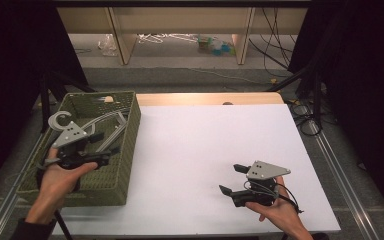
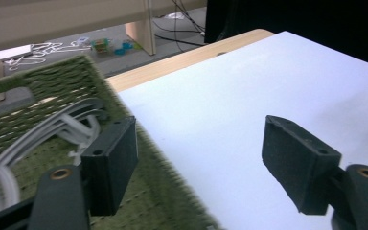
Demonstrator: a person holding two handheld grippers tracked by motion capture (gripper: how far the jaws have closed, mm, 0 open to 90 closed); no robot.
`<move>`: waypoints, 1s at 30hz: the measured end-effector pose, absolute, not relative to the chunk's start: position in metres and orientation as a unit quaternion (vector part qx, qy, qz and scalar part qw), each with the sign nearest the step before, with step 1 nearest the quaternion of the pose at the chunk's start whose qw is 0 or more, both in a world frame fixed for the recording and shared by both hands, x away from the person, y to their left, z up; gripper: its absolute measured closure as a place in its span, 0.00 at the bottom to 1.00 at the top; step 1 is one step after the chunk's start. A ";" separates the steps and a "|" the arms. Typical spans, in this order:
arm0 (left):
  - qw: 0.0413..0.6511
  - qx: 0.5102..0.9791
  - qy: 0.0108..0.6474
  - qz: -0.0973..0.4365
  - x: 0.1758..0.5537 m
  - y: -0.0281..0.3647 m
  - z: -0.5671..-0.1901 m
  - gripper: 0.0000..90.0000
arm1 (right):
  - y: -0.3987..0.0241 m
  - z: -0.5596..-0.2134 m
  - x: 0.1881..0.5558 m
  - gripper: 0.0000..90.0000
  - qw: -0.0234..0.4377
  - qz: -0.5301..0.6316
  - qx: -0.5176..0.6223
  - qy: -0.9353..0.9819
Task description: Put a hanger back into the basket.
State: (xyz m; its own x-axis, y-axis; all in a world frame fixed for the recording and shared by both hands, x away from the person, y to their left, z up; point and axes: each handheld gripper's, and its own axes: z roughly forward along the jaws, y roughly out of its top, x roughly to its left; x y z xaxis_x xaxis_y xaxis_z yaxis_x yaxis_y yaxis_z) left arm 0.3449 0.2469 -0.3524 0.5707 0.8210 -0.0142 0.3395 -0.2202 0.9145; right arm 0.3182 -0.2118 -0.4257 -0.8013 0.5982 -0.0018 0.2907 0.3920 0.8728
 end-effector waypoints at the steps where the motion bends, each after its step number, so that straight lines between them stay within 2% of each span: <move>1: 0.490 0.743 0.385 0.244 0.344 0.242 -0.354 0.31 | -0.212 -0.425 0.318 0.22 0.160 0.481 0.269 0.819; 10: 0.500 0.764 0.336 0.230 0.338 0.205 -0.365 0.26 | -0.213 -0.426 0.318 0.21 0.157 0.483 0.271 0.817; 14: 0.507 0.762 0.334 0.226 0.333 0.195 -0.367 0.26 | -0.212 -0.426 0.318 0.21 0.159 0.483 0.272 0.817; 17: 0.506 0.762 0.322 0.244 0.330 0.187 -0.370 0.28 | -0.211 -0.427 0.318 0.21 0.153 0.482 0.271 0.819; 30: 0.534 0.757 0.306 0.220 0.309 0.167 -0.398 0.25 | -0.209 -0.427 0.314 0.20 0.165 0.485 0.271 0.815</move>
State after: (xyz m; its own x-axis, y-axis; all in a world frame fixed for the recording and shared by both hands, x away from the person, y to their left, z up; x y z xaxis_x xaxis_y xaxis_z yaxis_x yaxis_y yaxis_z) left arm 0.3093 0.1667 -0.3980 0.7160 0.6980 0.0068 0.2284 -0.2435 0.9426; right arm 0.3140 -0.2092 -0.4269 -0.7989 0.6014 -0.0059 0.2817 0.3830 0.8797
